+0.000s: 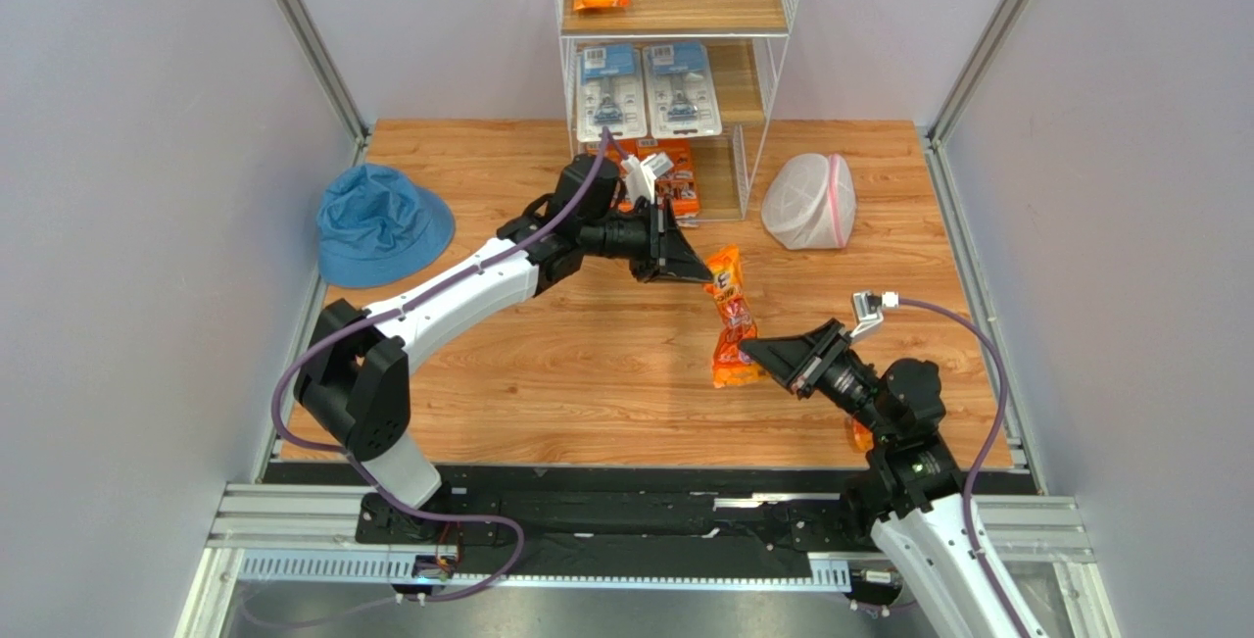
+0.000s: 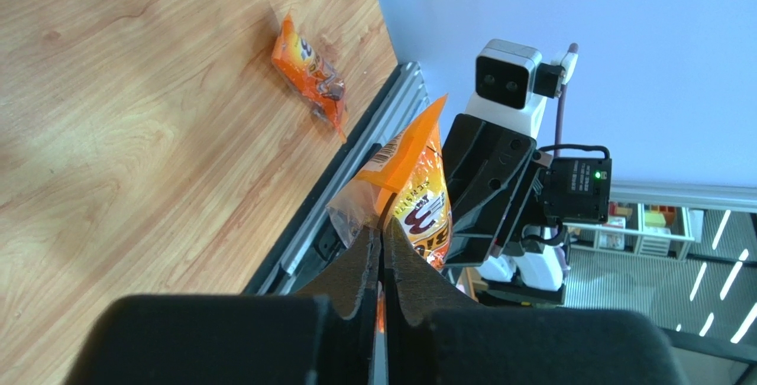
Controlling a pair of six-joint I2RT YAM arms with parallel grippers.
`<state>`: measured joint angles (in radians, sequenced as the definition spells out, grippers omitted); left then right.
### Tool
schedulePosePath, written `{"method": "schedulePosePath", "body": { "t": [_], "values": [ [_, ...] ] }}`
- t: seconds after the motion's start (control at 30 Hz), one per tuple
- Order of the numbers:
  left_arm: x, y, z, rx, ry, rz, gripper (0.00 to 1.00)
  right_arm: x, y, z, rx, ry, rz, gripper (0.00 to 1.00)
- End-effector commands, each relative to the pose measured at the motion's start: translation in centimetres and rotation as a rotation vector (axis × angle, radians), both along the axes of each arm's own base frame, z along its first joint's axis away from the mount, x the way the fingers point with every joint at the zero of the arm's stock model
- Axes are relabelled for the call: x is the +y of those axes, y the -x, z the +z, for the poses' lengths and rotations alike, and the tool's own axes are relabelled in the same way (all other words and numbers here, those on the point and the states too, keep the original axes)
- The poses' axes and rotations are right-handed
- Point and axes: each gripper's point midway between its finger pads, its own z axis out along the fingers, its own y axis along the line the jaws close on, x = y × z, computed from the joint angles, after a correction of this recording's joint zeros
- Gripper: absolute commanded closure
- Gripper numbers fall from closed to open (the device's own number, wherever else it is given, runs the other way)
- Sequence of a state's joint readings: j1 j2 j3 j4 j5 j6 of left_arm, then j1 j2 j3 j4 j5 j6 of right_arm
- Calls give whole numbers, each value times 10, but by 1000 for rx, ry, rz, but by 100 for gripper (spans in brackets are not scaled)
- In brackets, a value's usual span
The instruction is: Place and organize the shaving razors onto the shelf
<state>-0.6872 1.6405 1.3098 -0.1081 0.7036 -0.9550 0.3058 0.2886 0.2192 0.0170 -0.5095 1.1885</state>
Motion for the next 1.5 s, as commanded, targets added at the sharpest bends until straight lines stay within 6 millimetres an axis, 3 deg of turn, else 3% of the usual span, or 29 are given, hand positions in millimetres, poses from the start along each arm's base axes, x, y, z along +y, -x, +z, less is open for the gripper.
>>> {"method": "schedulePosePath", "body": {
  "t": [0.0,0.03,0.07,0.13,0.17,0.2,0.27,0.4,0.63,0.67,0.7,0.73,0.77,0.8,0.83,0.87,0.93,1.0,1.07,1.1,1.2,1.23,1.33,1.4,1.43,1.47],
  "values": [
    [-1,2,11,-57,0,-15,86,1,6,23,-85,-16,16,100],
    [1,2,10,-69,-14,-13,79,1,6,23,-85,-15,14,100],
    [2,1,9,-75,-23,-10,64,1,6,23,-86,-13,14,100],
    [5,2,6,-96,-48,-4,52,0,6,23,-86,-8,14,100],
    [7,1,6,-108,-57,3,41,0,7,23,-86,-6,14,100],
    [11,1,10,-129,-64,13,23,0,6,22,-81,-2,10,100],
    [20,-4,8,-171,-117,53,1,-1,6,24,-90,7,8,100],
    [52,-9,7,-244,-262,144,1,-3,1,14,-51,44,-16,100],
    [129,-23,-14,-254,-535,322,1,1,-18,34,-66,149,-12,100],
    [141,-24,-10,-259,-538,348,1,2,-21,48,-96,154,-13,100],
    [149,-20,-21,-244,-560,348,1,3,-24,56,-121,168,-9,100],
    [155,-19,-25,-238,-568,354,1,6,-33,55,-103,185,-2,100],
    [163,-19,-24,-240,-566,373,1,7,-36,78,-147,182,0,100],
    [169,-15,-37,-221,-589,365,1,9,-39,85,-165,197,8,100],
    [173,-13,-42,-214,-603,365,1,12,-49,84,-145,212,17,100],
    [177,-10,-45,-212,-611,367,1,14,-52,111,-197,203,16,100],
    [188,-2,-62,-189,-667,356,1,18,-65,122,-213,238,26,100],
    [195,6,-73,-176,-691,355,1,21,-72,160,-285,229,25,100],
    [199,14,-82,-165,-699,351,1,26,-88,167,-285,251,31,100],
    [199,16,-83,-165,-694,348,1,28,-89,195,-335,240,32,100],
    [202,23,-89,-155,-696,340,1,35,-113,207,-327,266,37,100],
    [202,24,-91,-153,-697,338,1,38,-123,224,-350,262,33,100],
    [204,31,-97,-147,-693,328,1,44,-142,246,-372,259,24,100],
    [205,35,-101,-140,-693,323,1,47,-152,256,-383,249,18,100],
    [206,36,-103,-138,-695,320,1,51,-164,250,-360,250,22,100],
    [207,39,-106,-133,-699,317,1,51,-165,266,-386,238,15,100]
  ]
}}
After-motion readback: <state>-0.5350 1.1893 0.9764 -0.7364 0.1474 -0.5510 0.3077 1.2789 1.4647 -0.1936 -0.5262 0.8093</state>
